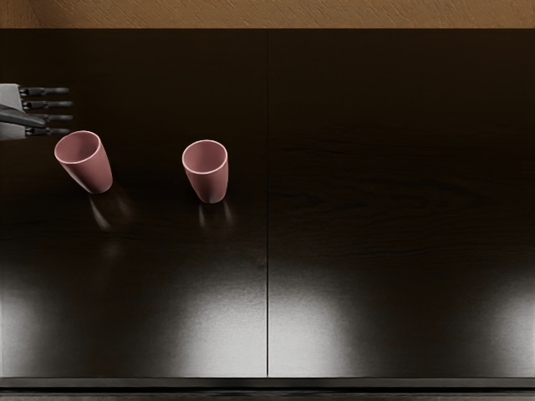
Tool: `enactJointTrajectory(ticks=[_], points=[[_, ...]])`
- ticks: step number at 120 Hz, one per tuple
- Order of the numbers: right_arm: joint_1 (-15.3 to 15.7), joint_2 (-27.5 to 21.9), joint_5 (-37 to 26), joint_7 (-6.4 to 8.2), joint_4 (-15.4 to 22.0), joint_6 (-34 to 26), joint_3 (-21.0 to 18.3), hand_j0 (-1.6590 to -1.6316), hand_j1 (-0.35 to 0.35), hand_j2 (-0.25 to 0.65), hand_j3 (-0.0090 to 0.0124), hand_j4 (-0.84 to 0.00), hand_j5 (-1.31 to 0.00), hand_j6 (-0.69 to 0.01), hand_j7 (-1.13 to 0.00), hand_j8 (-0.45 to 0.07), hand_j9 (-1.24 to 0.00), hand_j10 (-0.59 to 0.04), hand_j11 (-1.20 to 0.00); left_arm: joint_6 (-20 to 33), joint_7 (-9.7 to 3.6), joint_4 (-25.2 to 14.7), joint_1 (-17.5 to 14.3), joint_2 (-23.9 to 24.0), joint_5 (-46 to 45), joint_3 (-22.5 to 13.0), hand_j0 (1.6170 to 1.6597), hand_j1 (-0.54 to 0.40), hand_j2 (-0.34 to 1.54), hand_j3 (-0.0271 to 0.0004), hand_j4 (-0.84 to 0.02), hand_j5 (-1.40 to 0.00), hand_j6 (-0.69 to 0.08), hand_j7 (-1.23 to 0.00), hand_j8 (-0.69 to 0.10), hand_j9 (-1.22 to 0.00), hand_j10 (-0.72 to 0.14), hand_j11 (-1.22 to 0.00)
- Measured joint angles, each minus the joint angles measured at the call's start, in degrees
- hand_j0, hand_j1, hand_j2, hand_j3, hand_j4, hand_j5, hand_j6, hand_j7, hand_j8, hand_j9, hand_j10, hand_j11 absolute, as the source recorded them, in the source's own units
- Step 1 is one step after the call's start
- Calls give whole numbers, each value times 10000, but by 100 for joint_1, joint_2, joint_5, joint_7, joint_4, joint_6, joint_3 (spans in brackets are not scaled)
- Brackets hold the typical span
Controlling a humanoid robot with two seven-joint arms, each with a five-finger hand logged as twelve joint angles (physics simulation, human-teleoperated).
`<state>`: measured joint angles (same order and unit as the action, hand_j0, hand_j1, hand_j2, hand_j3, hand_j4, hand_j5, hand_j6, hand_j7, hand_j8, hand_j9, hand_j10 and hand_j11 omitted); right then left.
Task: Pick up cup and place in cup with left hand
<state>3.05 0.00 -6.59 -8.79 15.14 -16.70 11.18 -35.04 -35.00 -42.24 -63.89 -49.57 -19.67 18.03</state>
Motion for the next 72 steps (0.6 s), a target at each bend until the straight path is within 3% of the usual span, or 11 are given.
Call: enactJointTrajectory(ticks=[10,19,36,49,63,72], points=[[-13,0,0,-4,9,-26,-1,-16581,-3161,-55,0,-276,-358,-277,-358,-276,-358,-275,-358,0,0,5,23,70,7,-6,16581,3483,-11,0,28,4,36,3,35,2,27,1],[5,0,0,-11,2,-35,-6,-16581,-3161,-55,0,-276,-358,-277,-358,-276,-358,-276,-358,0,0,-12,-80,430,196,-23,16581,3482,-12,0,27,4,35,3,34,2,26,1],[23,0,0,-11,-4,-42,-10,-16581,-3161,-55,0,-276,-358,-277,-358,-276,-358,-276,-358,1,0,-192,-586,916,1078,-35,16581,3483,-13,0,20,4,27,3,27,2,21,1],[27,0,0,-9,-4,-43,-10,-16581,-3161,-55,0,-276,-358,-277,-358,-276,-358,-275,-358,1,0,-876,-1083,1110,2183,-36,16581,3485,-10,0,15,3,20,2,20,1,16,1],[28,0,0,-9,-6,-44,-11,-16581,-3161,-55,0,-276,-358,-277,-358,-277,-358,-276,-358,2,0,-1669,-1229,1482,3674,-25,16581,3487,-8,0,0,1,2,1,4,1,4,1],[28,0,0,-9,-5,-44,-11,-16581,-3160,-55,0,-276,-358,-277,-358,-276,-358,-275,-358,3,0,-2232,-1508,1887,4730,-18,16581,3490,-5,0,-8,-1,-8,0,-6,0,-4,0]])
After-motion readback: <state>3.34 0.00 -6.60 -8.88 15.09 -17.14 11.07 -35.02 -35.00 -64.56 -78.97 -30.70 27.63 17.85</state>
